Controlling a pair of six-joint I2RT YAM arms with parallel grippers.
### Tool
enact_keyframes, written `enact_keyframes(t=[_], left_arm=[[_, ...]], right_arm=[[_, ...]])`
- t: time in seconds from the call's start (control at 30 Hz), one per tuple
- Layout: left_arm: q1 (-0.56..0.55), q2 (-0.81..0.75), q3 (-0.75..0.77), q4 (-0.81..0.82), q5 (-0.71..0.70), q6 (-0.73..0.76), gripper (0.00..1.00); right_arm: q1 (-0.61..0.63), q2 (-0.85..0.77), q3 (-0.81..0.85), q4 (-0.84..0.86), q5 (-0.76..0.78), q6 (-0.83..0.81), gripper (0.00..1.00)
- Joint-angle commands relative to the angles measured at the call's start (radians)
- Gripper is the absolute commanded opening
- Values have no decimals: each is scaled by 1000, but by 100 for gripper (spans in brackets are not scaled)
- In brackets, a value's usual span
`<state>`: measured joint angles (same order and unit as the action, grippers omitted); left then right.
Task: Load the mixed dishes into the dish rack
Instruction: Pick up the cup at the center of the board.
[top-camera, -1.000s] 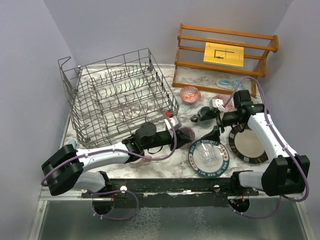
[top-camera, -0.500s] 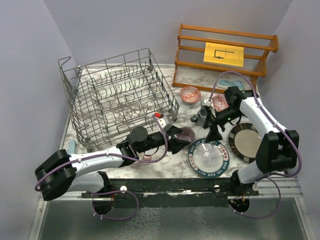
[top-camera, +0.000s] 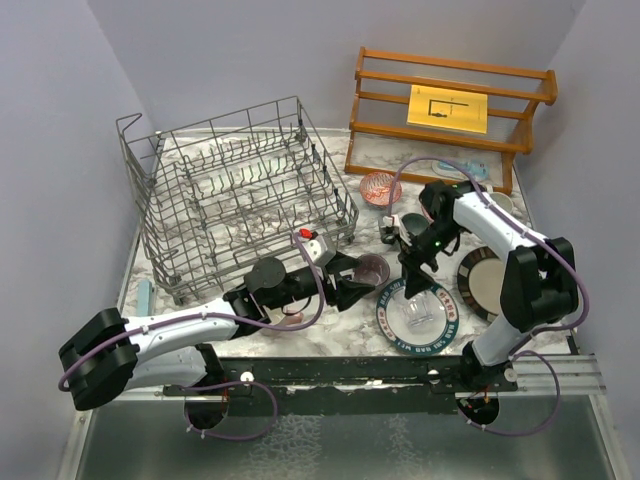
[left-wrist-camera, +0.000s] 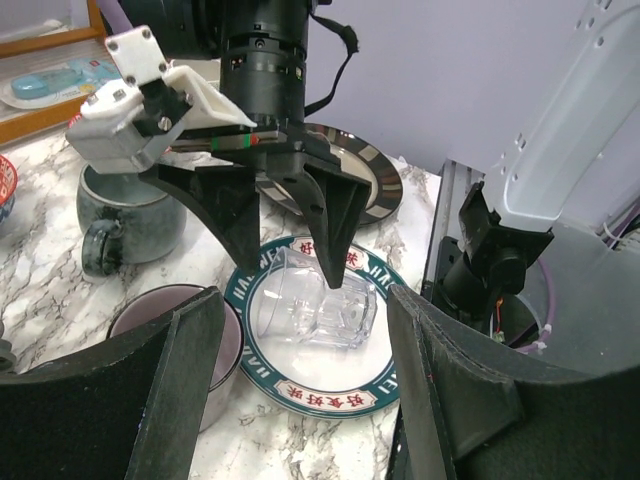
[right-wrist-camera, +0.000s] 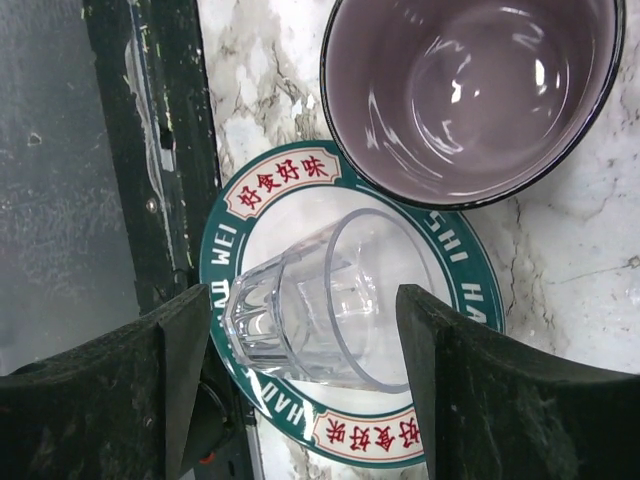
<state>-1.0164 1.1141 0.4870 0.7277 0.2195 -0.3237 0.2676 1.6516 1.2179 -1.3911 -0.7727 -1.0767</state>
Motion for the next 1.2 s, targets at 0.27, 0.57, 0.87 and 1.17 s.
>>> enact_keyframes(t=[0.27, 0.57, 0.87, 1.17], left_arm=[[-2, -7, 12, 1, 19, 18, 68], [-2, -22, 2, -2, 14, 17, 68], [-2, -19, 8, -5, 19, 17, 67], [-2, -36, 15, 3, 16, 5, 68]], right_arm=[[35, 47, -52, -9, 84, 48, 62], [38, 78, -55, -17, 63, 40, 36], [38, 62, -48, -19, 47, 55, 7], [36, -81, -21, -19, -22, 129, 1]])
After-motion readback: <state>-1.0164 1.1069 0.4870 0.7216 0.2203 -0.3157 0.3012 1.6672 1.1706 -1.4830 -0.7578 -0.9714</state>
